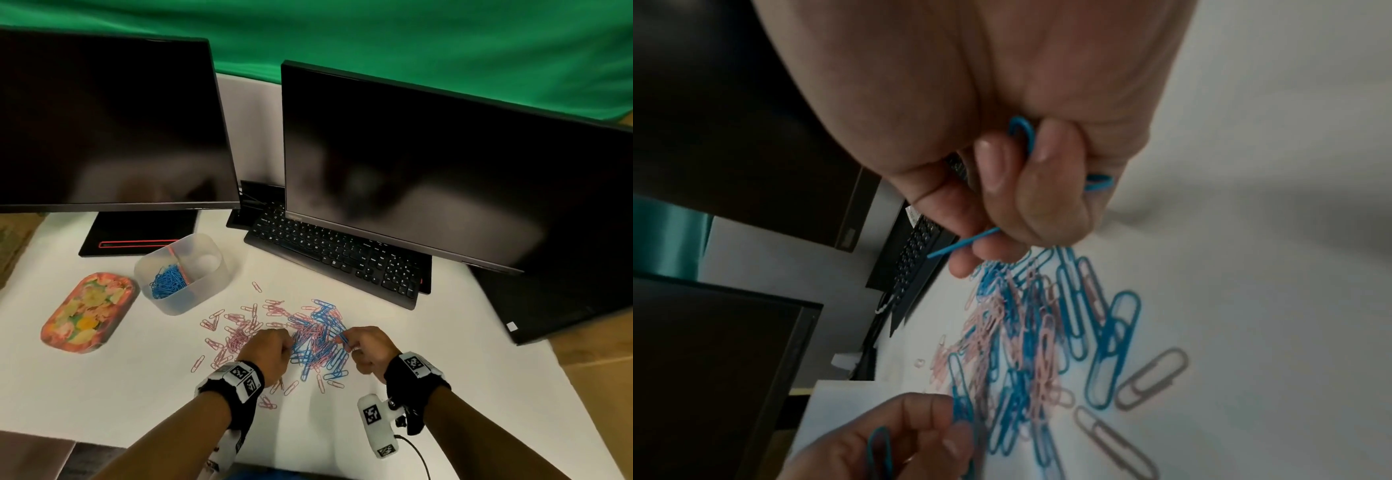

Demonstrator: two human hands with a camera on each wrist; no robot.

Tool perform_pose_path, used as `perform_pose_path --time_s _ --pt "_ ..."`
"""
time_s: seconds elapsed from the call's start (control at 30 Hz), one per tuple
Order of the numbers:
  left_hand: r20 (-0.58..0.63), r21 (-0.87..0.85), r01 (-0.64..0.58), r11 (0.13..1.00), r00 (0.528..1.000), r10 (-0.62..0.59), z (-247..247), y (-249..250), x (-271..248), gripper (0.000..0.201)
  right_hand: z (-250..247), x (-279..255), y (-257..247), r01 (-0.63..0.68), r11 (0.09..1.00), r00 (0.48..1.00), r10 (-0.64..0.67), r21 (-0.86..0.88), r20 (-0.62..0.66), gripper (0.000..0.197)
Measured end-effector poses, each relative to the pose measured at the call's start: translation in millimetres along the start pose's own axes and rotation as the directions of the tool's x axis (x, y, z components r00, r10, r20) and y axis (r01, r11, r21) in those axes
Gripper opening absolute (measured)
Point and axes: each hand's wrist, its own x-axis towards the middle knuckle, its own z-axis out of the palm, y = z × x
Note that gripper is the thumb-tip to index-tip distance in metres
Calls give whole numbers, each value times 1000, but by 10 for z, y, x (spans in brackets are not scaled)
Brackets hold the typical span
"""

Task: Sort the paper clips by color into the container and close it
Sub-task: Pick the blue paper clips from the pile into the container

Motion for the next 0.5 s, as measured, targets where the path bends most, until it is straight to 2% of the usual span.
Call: perform_pose_path --time_s 0.13,0.37,0.5 --pt "-22 -156 8 988 1000 -12 -108 -33 -4 17 111 -3 -60 -22 997 998 18 73 54 23" --pt "32 -362 59 930 998 -51 -210 -68 -49 27 269 32 -162 -53 993 993 41 110 108 18" --pt "47 -518 118 848 993 -110 -302 -126 -66 24 334 24 -224 -54 996 993 46 68 107 16"
